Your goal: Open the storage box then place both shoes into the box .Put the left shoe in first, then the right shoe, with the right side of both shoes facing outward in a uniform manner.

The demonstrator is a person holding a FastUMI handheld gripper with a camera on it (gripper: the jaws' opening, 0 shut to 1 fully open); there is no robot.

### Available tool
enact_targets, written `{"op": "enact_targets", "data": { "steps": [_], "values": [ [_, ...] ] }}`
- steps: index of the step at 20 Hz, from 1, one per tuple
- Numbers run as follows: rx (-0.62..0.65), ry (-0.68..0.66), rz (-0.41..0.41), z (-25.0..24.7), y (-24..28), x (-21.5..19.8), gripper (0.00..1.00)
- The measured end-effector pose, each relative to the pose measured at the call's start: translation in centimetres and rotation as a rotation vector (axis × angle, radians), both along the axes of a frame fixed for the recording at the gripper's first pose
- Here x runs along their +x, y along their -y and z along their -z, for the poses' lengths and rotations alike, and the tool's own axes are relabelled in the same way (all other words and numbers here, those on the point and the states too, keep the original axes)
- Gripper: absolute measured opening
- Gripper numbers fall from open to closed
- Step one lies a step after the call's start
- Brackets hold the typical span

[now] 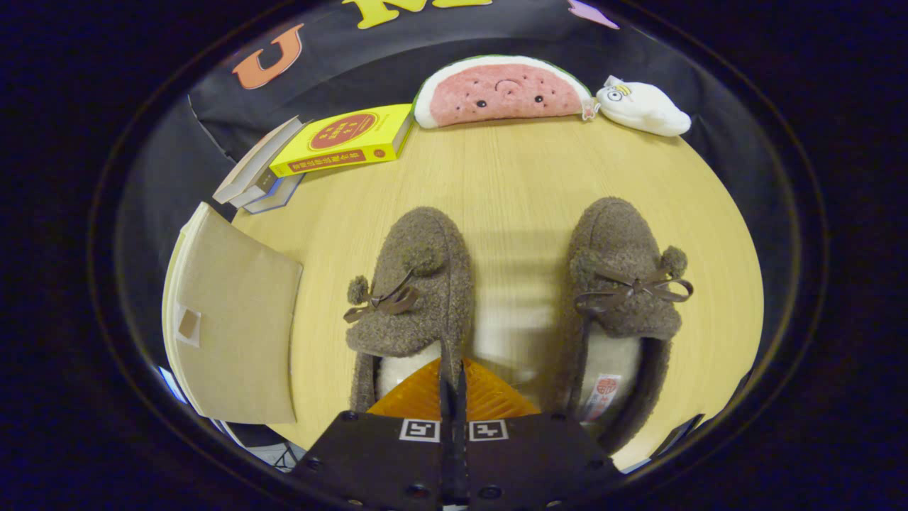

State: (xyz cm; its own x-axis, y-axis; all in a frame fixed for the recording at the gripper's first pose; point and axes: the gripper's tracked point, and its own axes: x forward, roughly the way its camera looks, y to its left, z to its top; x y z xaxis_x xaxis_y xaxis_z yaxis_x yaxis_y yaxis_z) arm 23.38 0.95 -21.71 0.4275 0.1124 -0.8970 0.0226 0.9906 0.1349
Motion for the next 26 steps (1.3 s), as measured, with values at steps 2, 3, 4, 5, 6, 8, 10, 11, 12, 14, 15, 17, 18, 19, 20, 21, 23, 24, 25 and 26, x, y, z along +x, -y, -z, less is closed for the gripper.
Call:
{"op": "enact_targets", "data": {
  "steps": [2, 3, 4, 5, 6, 8, 10, 11, 12, 14, 15, 17, 18, 19, 20, 21, 23, 24, 25, 26],
  "values": [
    [0.006, 0.021, 0.017, -1.6, 0.3, -0.5, 0.0],
    [0.013, 0.035, 0.017, -2.6, 0.1, -0.7, 0.0],
    [0.027, 0.054, 0.019, -3.8, -0.1, -0.8, 0.0],
    [0.044, 0.072, 0.021, -5.1, -0.4, -1.1, 0.0],
    [0.059, 0.092, 0.023, -6.6, -0.8, -1.4, 0.0],
    [0.081, 0.136, 0.024, -9.9, -1.8, -2.0, 0.0],
    [0.095, 0.188, 0.015, -13.6, -3.4, -2.6, 0.0],
    [0.104, 0.215, 0.007, -15.4, -4.5, -2.8, 0.0],
    [0.117, 0.241, 0.001, -17.3, -5.7, -3.1, 0.0],
    [0.138, 0.283, -0.031, -20.3, -8.7, -3.6, 0.0],
    [0.148, 0.299, -0.041, -21.4, -10.3, -3.8, 0.0],
    [0.166, 0.316, -0.064, -22.9, -13.9, -4.2, 0.0],
    [0.182, 0.32, -0.073, -23.3, -15.9, -4.2, 0.0],
    [0.204, 0.317, -0.077, -23.3, -17.9, -4.3, 0.0],
    [0.225, 0.309, -0.08, -22.9, -20.1, -4.3, 0.0],
    [0.241, 0.298, -0.079, -22.3, -22.1, -4.2, 0.0],
    [0.259, 0.26, -0.065, -19.9, -25.4, -3.9, 0.0],
    [0.264, 0.238, -0.056, -18.4, -26.9, -3.8, 0.0],
    [0.266, 0.218, -0.045, -16.9, -28.1, -3.5, 0.0],
    [0.263, 0.199, -0.038, -15.3, -29.1, -3.2, 0.0]
  ]
}}
